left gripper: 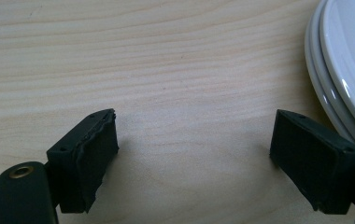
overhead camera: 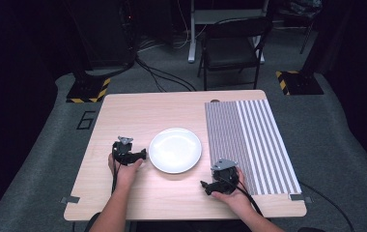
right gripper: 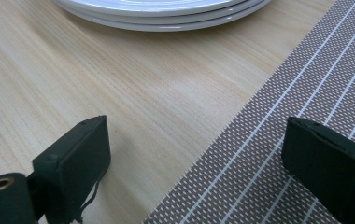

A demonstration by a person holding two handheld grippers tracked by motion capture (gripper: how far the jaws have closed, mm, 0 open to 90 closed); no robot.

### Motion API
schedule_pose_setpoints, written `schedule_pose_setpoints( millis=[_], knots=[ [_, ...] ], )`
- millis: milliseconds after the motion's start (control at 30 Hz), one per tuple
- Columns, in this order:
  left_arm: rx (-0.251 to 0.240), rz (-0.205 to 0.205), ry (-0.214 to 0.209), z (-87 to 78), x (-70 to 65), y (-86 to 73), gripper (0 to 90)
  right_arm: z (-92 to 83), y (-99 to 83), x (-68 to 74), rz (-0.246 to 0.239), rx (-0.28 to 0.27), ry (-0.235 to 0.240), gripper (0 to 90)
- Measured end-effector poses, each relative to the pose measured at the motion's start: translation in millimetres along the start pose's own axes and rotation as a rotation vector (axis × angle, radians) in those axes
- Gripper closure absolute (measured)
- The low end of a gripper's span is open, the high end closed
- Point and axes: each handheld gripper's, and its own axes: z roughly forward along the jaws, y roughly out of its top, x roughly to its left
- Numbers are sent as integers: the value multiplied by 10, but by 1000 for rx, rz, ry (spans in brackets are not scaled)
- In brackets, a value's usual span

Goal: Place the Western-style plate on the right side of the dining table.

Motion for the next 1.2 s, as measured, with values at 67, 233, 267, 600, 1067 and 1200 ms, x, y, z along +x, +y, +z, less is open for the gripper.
schedule_pose_setpoints(
  millis=[67,233,267,600,1067,1200],
  knots=[
    [-2,0,0,1,0,-1,149,0,0,-2,-2,0,0,77],
    [-2,-3,5,2,0,-1,149,1,1,-2,-6,0,-1,77],
    [-2,-4,6,1,0,-1,149,1,1,-2,-6,0,-1,77],
    [-4,-13,13,-6,1,-2,182,1,0,-2,-8,-2,-3,80],
    [-23,-18,25,-19,25,-2,305,-19,-5,12,15,-30,-31,215],
    [-29,-30,27,-25,25,2,376,-23,-5,13,16,-38,-34,267]
  ],
)
